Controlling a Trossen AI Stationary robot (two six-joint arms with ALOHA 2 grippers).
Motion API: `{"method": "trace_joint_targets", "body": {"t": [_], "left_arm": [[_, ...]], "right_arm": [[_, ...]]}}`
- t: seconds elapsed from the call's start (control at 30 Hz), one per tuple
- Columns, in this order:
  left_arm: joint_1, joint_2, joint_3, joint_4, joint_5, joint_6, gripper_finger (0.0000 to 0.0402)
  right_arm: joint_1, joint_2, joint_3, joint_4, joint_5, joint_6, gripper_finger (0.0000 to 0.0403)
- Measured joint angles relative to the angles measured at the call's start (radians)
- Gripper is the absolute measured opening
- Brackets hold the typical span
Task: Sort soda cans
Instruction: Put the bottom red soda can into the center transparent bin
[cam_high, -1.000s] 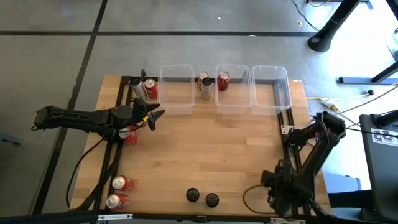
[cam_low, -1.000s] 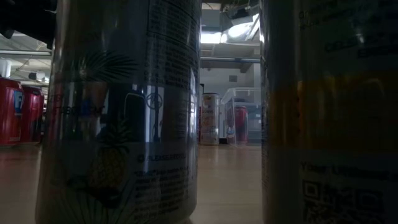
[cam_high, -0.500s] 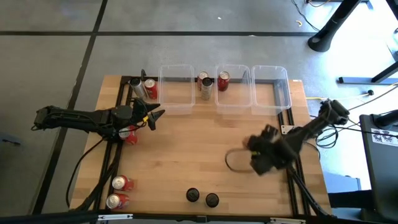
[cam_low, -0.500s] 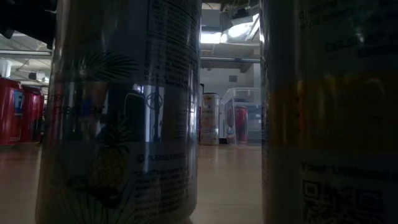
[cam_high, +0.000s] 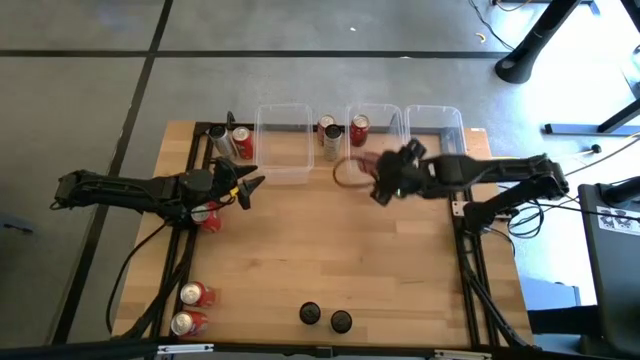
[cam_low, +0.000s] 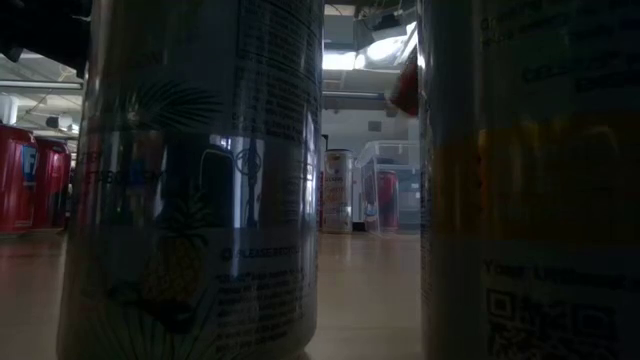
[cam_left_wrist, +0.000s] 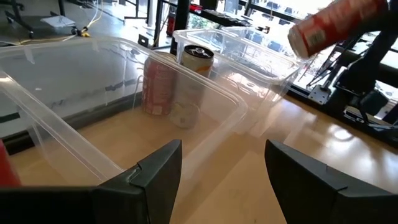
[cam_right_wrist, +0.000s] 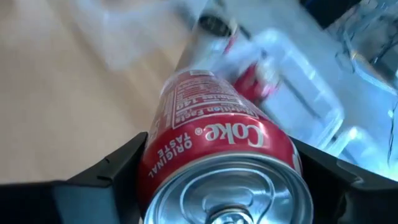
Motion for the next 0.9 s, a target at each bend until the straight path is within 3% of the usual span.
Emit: {"method": "trace_joint_targets", "body": {"t": [0.2, 0.53, 0.9], "left_arm": [[0.0, 0.0, 0.0, 0.0, -0.001, 0.006, 0.0221], [0.0, 0.0, 0.0, 0.0, -0.001, -0.008, 0.0221], [0.0, 0.0, 0.0, -0.014, -0.001, -0.005, 0.0221]], "right_arm": [[-0.193, -0.002, 0.065, 0.01, -0.057, -0.149, 0.0291], [-0.529, 0.094, 0.065, 0.038, -0.417, -0.209, 0.0291], [-0.674, 0.246, 0.065, 0.05, -0.47, -0.244, 0.0291]]}}
